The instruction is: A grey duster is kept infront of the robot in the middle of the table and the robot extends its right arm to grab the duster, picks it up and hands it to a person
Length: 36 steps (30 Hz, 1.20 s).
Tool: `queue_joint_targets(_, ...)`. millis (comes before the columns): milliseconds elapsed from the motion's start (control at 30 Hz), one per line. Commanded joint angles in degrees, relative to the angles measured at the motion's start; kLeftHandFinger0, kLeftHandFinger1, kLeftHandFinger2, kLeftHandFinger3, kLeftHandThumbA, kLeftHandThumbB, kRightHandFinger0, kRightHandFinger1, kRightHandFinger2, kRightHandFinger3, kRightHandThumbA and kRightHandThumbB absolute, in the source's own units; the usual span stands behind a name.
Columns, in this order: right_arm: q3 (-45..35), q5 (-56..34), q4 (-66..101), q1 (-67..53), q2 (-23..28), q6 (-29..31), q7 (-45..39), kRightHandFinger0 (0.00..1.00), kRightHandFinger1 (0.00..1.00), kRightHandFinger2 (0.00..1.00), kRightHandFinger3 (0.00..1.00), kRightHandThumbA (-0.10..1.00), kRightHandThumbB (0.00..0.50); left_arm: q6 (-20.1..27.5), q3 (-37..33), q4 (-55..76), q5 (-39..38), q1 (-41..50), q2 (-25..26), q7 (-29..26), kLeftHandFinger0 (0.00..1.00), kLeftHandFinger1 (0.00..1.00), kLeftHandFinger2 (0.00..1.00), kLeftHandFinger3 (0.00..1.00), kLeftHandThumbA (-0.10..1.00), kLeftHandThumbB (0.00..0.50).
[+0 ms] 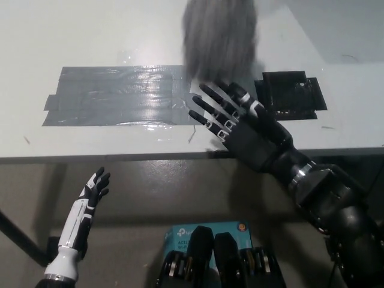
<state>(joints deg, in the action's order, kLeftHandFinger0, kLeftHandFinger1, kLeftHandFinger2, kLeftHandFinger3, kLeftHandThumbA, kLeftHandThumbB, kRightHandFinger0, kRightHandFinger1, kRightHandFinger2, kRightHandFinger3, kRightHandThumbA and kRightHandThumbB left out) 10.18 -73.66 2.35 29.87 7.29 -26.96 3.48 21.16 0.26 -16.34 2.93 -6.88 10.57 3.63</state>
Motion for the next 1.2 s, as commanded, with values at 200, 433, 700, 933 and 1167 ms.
queue_joint_targets(200,-0.1,14.8,12.6,-7.7,7.6,4.0,-15.3,1.0,1.0,1.0,1.0,1.0,0.484,1.2,0.2,1.4,-0.4,-1.2,1.0,0.6,1.0,1.0,1.0,1.0,1.0,0.32)
queue_joint_targets(433,-1.7,23.5,15.4,-16.6,9.6,8.7,-15.8,1.0,1.0,1.0,1.0,0.92,0.488,1.8,0.2,0.8,-0.3,-1.0,0.9,0.5,1.0,1.0,1.0,1.0,1.0,0.315)
queue_joint_targets(700,-2.8,49.4,8.1,-21.6,6.7,25.2,-8.8,1.0,1.0,1.0,1.0,0.93,0.406,1.8,0.2,0.6,-0.6,-0.5,0.5,0.3,1.0,1.0,1.0,1.0,1.0,0.328)
queue_joint_targets(933,-2.4,62.3,2.0,-22.3,7.9,32.2,-3.5,1.0,1.0,1.0,1.0,0.93,0.379,2.2,-0.2,1.3,-0.1,1.1,-0.1,0.2,1.0,1.0,1.0,1.0,1.0,0.329)
queue_joint_targets(1167,-2.1,65.1,0.9,-22.9,7.7,32.7,-2.7,1.0,1.0,1.0,1.0,0.94,0.352,1.4,-0.1,2.4,-1.1,2.3,-0.6,0.5,1.0,1.0,1.0,1.0,1.0,0.332)
